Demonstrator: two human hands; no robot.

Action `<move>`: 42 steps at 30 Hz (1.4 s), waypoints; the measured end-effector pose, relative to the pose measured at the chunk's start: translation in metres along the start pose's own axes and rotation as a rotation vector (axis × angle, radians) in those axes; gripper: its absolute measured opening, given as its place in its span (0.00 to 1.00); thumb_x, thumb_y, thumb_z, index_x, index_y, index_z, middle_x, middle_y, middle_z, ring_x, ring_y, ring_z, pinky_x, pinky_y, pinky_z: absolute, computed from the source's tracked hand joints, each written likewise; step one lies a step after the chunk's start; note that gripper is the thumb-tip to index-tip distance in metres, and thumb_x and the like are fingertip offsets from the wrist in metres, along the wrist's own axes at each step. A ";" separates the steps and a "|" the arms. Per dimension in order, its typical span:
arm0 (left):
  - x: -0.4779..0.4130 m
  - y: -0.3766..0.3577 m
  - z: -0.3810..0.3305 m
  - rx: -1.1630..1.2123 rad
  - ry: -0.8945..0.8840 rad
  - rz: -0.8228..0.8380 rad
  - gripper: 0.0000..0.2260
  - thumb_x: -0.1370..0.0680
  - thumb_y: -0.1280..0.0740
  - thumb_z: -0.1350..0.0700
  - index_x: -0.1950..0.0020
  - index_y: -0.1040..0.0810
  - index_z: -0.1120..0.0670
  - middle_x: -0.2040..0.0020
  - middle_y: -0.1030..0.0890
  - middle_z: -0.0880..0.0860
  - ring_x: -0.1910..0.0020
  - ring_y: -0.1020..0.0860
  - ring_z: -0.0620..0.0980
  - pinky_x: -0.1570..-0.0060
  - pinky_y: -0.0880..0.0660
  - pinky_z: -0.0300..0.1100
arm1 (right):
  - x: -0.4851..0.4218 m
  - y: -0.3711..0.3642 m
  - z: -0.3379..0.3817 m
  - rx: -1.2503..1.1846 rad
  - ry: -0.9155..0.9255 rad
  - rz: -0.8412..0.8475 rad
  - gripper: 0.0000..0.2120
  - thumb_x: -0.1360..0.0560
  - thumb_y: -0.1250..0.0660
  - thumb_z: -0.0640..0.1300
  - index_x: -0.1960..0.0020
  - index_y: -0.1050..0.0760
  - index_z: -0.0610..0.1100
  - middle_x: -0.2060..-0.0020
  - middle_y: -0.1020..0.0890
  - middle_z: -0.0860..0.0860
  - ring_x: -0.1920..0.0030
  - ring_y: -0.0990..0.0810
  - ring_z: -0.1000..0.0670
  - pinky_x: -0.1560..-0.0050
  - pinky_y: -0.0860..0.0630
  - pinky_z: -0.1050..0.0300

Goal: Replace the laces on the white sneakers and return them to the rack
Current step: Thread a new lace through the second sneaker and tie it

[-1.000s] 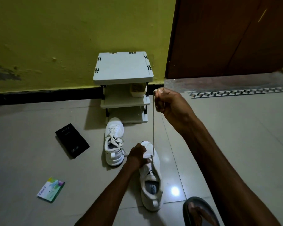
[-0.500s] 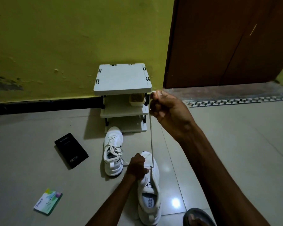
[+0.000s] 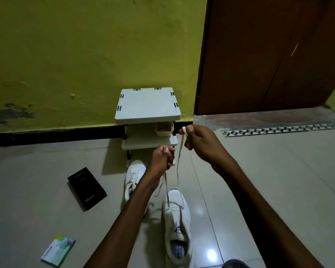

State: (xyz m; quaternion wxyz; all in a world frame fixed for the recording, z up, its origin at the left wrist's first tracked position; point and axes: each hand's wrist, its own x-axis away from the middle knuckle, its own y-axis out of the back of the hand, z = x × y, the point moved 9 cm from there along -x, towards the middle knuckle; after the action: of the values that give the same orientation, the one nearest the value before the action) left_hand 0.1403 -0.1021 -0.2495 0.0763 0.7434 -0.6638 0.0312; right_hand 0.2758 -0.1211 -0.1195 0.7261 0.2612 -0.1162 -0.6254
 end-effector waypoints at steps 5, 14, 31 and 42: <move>0.005 0.015 -0.084 -0.019 -0.197 0.016 0.08 0.15 0.44 0.55 0.43 0.28 0.54 0.65 0.26 0.50 0.68 0.30 0.44 0.68 0.31 0.35 | -0.016 0.022 0.026 0.326 0.040 -0.112 0.13 0.16 0.46 0.51 0.43 0.33 0.41 0.55 0.20 0.41 0.55 0.21 0.42 0.57 0.24 0.46; 0.027 0.012 -0.159 0.004 -0.310 0.112 0.10 0.16 0.43 0.58 0.40 0.25 0.56 0.65 0.23 0.52 0.69 0.28 0.43 0.70 0.30 0.34 | -0.030 0.065 0.070 0.089 0.042 -0.119 0.12 0.18 0.40 0.45 0.58 0.21 0.46 0.56 0.15 0.49 0.55 0.16 0.50 0.47 0.20 0.45; 0.048 0.020 -0.283 0.116 -0.517 0.112 0.08 0.17 0.40 0.59 0.46 0.24 0.61 0.64 0.18 0.53 0.68 0.23 0.46 0.68 0.29 0.36 | -0.044 0.135 0.109 -0.417 0.072 -0.390 0.11 0.32 0.24 0.43 0.52 0.17 0.37 0.61 0.14 0.45 0.63 0.15 0.50 0.59 0.17 0.57; 0.059 0.022 -0.284 0.230 -0.556 -0.007 0.08 0.22 0.32 0.56 0.46 0.18 0.59 0.60 0.19 0.55 0.63 0.20 0.49 0.59 0.21 0.40 | -0.043 0.132 0.151 -0.247 0.236 -0.308 0.09 0.27 0.27 0.44 0.50 0.16 0.41 0.57 0.15 0.50 0.59 0.17 0.54 0.66 0.23 0.67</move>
State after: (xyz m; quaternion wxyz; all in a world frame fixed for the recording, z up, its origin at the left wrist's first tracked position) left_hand 0.1410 -0.1186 0.0408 -0.1928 0.7295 -0.6487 -0.0989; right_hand 0.3042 -0.1040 0.0828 0.6571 0.2564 0.0879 -0.7034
